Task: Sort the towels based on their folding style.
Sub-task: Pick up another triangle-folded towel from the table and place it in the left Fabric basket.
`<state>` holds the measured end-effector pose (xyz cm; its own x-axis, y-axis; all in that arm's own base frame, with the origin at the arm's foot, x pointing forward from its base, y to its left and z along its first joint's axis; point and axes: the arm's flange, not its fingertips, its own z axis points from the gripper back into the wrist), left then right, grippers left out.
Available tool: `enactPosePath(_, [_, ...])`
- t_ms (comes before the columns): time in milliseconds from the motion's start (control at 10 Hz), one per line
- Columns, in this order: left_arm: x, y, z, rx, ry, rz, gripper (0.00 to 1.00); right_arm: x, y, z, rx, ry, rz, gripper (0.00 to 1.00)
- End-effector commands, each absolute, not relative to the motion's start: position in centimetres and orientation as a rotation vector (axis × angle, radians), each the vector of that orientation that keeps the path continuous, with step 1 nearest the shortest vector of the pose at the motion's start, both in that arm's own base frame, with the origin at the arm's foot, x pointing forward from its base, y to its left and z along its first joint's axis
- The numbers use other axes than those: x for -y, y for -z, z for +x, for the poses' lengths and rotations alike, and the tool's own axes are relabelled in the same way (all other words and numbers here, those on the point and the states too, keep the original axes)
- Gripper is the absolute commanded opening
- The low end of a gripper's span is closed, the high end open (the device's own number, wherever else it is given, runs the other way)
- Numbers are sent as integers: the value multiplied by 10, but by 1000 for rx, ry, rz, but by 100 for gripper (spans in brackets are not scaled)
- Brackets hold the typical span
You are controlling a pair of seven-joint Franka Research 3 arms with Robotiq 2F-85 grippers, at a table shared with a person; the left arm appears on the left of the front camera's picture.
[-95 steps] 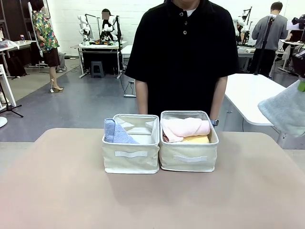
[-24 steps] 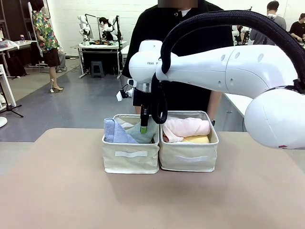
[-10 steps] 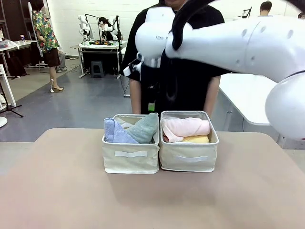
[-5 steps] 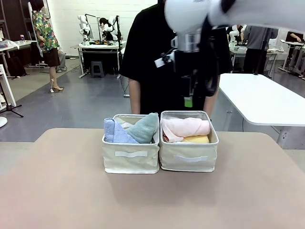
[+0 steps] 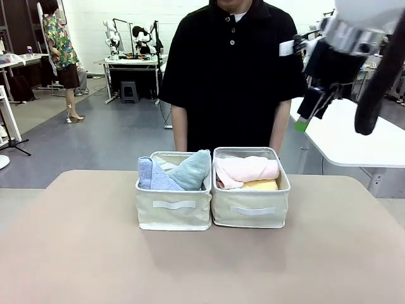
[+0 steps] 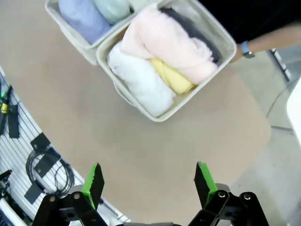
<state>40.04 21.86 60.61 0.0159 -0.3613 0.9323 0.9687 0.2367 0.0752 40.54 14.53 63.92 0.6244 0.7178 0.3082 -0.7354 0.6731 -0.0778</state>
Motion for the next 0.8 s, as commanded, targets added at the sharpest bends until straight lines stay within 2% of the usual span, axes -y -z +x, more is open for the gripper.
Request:
enactPosePath(0, [-217,-605,398,1056,1210,-723,100,-124,-622,420,388,-884,218,100])
enactPosePath(100, [-217,-605,398,1056,1210,-723,100,-119,-622,426,397,-852,243,100])
enactPosePath(200, [-217,-605,398,1056,1210,-723,100,-128,-638,411,365,-838,114,100])
enactPosePath(700, [-217,-605,398,1056,1210,-723,100,-128,-638,411,365,-838,114,100])
